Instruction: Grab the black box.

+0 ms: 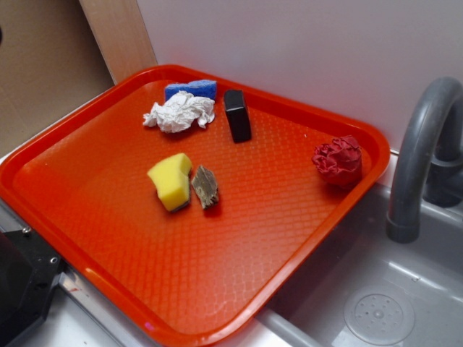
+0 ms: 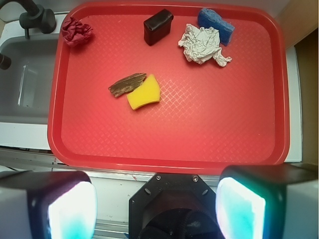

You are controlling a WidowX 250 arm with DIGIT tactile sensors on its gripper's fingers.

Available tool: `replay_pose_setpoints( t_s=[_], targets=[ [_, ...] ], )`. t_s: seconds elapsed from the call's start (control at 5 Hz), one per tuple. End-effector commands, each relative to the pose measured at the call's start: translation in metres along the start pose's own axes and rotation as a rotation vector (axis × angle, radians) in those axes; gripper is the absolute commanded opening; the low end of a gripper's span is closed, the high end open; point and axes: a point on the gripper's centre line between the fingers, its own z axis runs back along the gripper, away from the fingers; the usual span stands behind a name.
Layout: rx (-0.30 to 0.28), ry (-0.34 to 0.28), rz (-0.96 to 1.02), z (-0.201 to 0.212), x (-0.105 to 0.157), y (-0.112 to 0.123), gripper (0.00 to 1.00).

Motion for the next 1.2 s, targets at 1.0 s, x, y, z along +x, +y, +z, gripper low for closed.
replay_pose_setpoints(
  t_s=[1.0],
  targets=[
    [-0.053,-0.108,0.632,-0.146,0.188,0.041,1.00]
  ],
)
